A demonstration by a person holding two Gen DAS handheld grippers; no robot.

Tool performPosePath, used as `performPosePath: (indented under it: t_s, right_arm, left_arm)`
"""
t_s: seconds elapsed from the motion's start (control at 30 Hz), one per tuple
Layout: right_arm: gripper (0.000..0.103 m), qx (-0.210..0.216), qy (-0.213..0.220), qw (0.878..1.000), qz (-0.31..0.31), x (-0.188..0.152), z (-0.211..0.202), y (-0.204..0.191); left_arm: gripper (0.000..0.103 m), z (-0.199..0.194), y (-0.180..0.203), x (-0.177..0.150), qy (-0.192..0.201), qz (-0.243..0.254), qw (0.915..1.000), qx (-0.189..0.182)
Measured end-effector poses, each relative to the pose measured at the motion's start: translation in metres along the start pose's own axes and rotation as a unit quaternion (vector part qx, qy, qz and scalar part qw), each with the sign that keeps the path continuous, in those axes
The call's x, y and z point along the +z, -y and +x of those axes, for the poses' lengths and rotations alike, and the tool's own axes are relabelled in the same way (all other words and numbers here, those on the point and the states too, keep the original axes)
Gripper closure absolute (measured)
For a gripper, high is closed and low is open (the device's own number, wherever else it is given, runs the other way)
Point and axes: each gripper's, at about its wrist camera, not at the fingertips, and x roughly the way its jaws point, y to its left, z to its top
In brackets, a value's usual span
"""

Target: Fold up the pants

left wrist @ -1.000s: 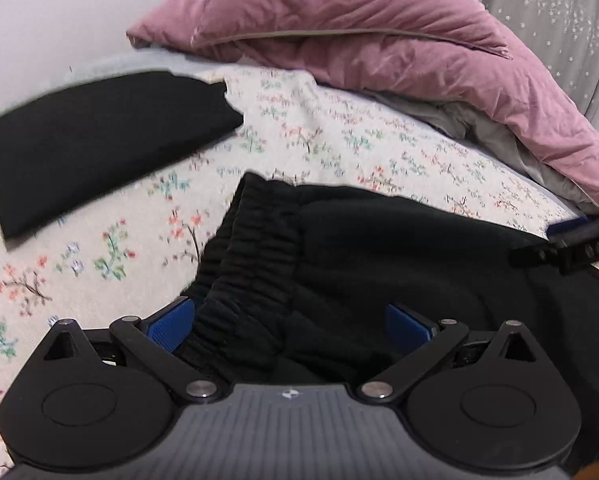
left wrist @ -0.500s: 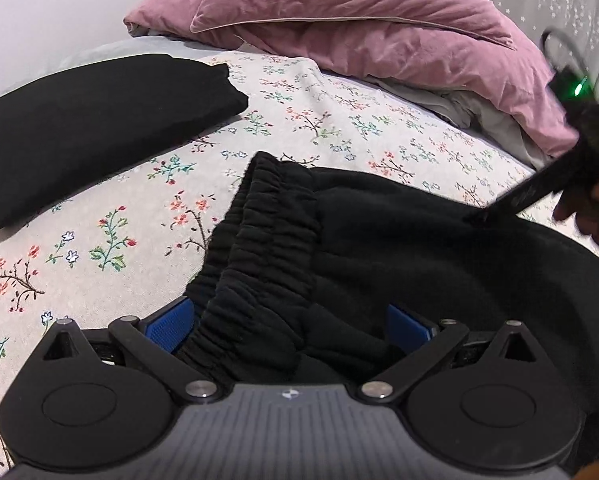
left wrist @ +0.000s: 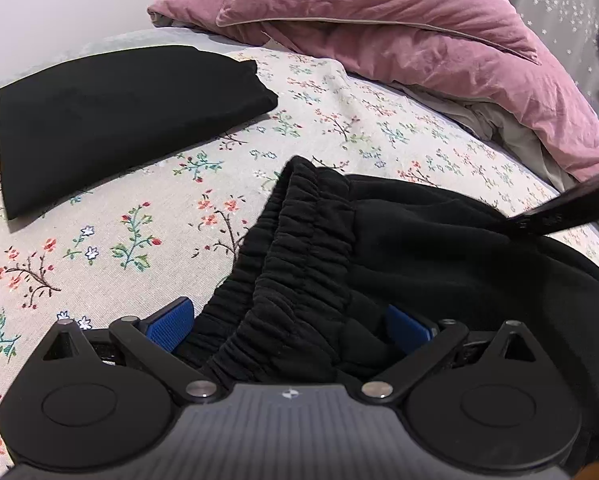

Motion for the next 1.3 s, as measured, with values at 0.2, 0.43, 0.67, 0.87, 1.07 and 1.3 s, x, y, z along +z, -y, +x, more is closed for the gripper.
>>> performPosePath:
  t_s: [0.2, 0.43, 0.67, 0.87, 1.07, 1.3]
  right_arm:
    - [0.097, -0.068, 0.052, 0.996, 0.007, -0.013, -0.073, -0.023]
    - [0.097, -0.095, 0.112, 0.989, -0.014, -0.056, -0.159, -0.062]
    - [0.097, -0.082, 0.161, 0.984, -0.008, -0.135, -0.205, -0.113]
    - [0.097, -0.043, 0.152, 0.987, 0.007, -0.197, -0.192, -0.152]
    - [0.096, -0.009, 0.114, 0.993, 0.038, -0.228, -0.15, -0.173]
    - [0.088, -0.009, 0.101, 0.994, 0.036, -0.231, -0.127, -0.181]
  left_arm:
    - [0.0, -0.019, -0.006, -0.001, 0.002, -0.03, 0.9987, -0.041]
    - [0.0, -0.07, -0.001, -0.017, 0.01, -0.028, 0.9944, -0.102]
    - [0.01, -0.109, -0.005, -0.062, -0.003, -0.047, 0.9796, -0.196]
    - [0.016, -0.123, -0.008, -0.093, -0.008, -0.081, 0.9631, -0.257]
    - [0.016, -0.11, -0.003, -0.103, -0.024, -0.086, 0.9639, -0.251]
    - [0.016, -0.098, -0.001, -0.095, -0.036, -0.103, 0.9695, -0.22]
